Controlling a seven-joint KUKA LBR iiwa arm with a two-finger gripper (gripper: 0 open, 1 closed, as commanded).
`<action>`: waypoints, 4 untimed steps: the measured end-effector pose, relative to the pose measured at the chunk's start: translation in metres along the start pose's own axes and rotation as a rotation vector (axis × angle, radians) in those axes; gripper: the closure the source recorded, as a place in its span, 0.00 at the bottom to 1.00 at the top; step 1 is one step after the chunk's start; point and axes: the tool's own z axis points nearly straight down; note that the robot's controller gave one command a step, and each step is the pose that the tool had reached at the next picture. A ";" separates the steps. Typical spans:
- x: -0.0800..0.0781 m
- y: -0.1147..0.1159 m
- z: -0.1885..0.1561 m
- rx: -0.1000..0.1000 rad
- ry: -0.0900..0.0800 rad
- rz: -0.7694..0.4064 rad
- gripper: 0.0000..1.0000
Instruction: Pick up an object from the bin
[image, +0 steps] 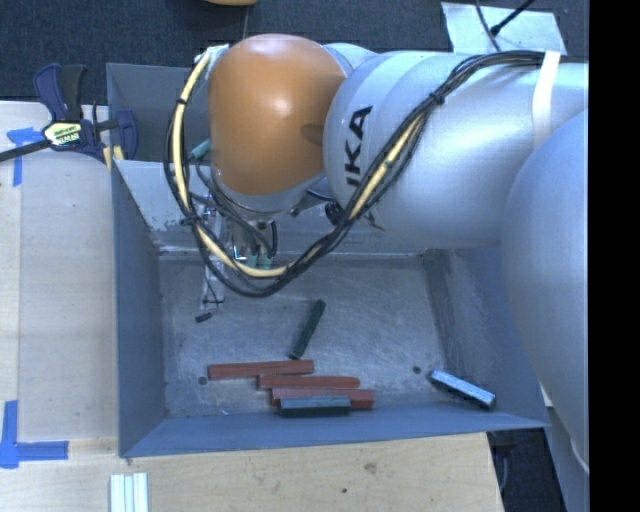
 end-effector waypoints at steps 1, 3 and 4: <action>-0.002 -0.002 -0.005 -0.002 -0.009 0.005 0.00; 0.071 -0.074 0.079 0.001 -0.002 -0.149 0.00; 0.068 -0.089 0.115 0.000 -0.009 -0.264 0.00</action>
Offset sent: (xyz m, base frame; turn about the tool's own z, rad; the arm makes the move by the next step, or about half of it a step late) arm -0.0829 -0.0492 -0.1661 -0.1678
